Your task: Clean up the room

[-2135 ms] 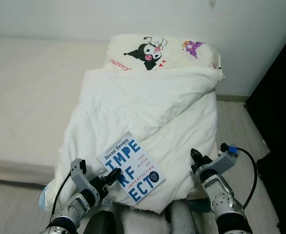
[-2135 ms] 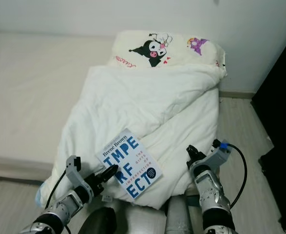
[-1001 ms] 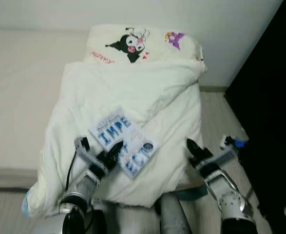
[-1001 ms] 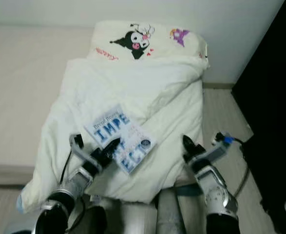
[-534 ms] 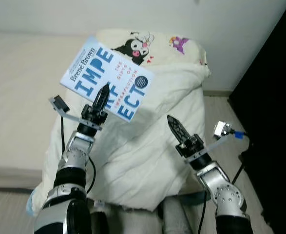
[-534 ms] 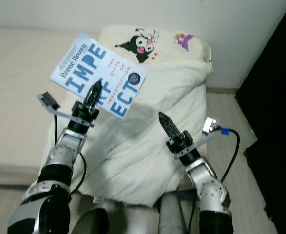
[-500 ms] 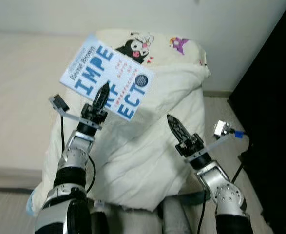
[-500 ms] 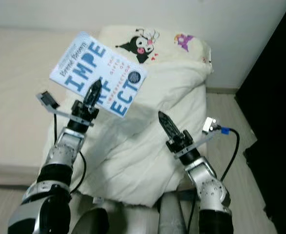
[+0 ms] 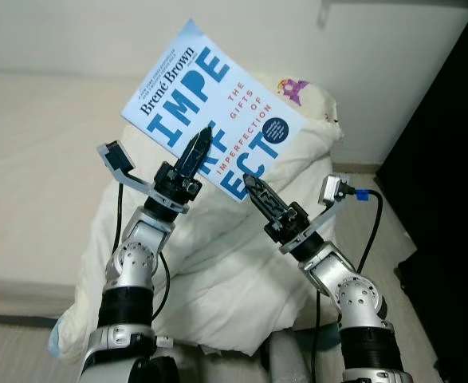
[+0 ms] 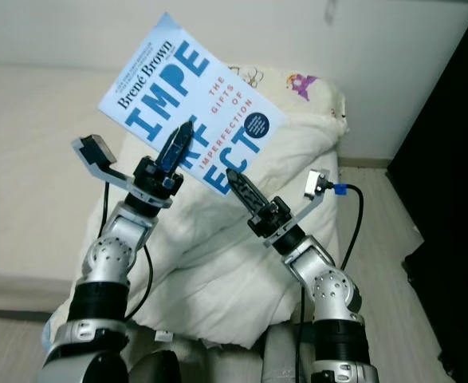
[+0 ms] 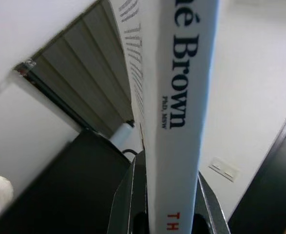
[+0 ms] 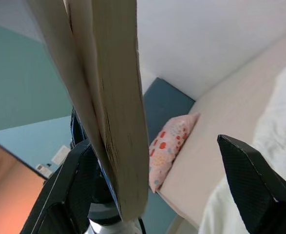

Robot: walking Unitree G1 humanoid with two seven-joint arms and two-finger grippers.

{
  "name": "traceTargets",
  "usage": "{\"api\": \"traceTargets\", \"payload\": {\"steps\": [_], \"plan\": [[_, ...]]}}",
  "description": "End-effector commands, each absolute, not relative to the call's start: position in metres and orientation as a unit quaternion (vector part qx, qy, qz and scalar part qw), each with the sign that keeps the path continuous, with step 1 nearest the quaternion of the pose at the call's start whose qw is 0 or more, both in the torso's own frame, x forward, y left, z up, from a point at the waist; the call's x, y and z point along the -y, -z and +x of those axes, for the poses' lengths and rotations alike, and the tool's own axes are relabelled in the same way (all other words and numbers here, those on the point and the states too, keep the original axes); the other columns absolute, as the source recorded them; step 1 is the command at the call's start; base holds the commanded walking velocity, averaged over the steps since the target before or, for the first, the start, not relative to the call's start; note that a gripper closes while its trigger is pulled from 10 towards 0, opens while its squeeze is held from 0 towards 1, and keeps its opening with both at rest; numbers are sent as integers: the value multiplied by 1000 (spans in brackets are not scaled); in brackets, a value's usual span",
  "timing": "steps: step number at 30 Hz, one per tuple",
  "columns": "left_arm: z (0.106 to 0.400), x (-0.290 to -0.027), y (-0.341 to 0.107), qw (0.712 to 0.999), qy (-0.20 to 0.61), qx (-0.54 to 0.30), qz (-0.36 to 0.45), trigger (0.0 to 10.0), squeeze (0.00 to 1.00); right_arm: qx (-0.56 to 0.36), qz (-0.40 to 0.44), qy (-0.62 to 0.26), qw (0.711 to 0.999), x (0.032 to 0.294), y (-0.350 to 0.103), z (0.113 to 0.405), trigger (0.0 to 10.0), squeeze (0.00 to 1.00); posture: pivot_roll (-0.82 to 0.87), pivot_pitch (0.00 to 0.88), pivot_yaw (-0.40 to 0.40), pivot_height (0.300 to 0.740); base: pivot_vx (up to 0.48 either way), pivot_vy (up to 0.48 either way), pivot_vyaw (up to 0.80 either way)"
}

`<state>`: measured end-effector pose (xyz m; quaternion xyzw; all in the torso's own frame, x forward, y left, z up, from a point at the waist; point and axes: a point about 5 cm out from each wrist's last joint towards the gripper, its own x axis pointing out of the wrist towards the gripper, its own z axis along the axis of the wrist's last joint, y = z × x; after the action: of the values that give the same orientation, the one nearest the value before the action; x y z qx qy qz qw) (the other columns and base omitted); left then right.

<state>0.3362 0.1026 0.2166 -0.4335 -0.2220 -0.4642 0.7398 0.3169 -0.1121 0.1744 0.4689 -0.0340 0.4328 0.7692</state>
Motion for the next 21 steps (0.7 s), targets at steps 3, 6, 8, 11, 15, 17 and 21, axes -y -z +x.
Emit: {"api": "traceTargets", "payload": {"steps": [3, 6, 8, 11, 15, 17, 21], "plan": [[326, -99, -222, 720, 507, 222, -418, 0, 0, 41, 472, -447, 758, 109, -179, 317, 10000, 0, -175, 76, 0, 600, 0, 0, 0], [323, -97, -220, 719, 518, 212, -412, 0, 0, 52, 471, -456, 753, 111, -182, 316, 0, 0, -173, 75, 3, 600, 0, 0, 0], [320, -97, -213, 729, 527, 190, -393, 0, 0, 72, 471, -474, 741, 114, -187, 311, 0, 0, -173, 74, 6, 600, 0, 0, 0], [322, -104, -207, 748, 512, 178, -383, 0, 0, 83, 469, -491, 729, 115, -191, 306, 0, 0, -173, 72, 10, 600, 0, 0, 0], [322, -106, -206, 753, 507, 176, -381, 0, 0, 85, 469, -495, 727, 115, -192, 305, 0, 0, -173, 72, 10, 600, 0, 0, 0], [328, -116, -203, 775, 483, 171, -369, 3608, 0, 87, 467, -496, 727, 117, -193, 305, 0, 0, -172, 70, 12, 600, 0, 0, 0], [342, -141, -196, 823, 407, 159, -361, 10000, 1000, 83, 456, -476, 748, 120, -190, 310, 0, 0, -169, 70, 12, 600, 0, 0, 0]]}}
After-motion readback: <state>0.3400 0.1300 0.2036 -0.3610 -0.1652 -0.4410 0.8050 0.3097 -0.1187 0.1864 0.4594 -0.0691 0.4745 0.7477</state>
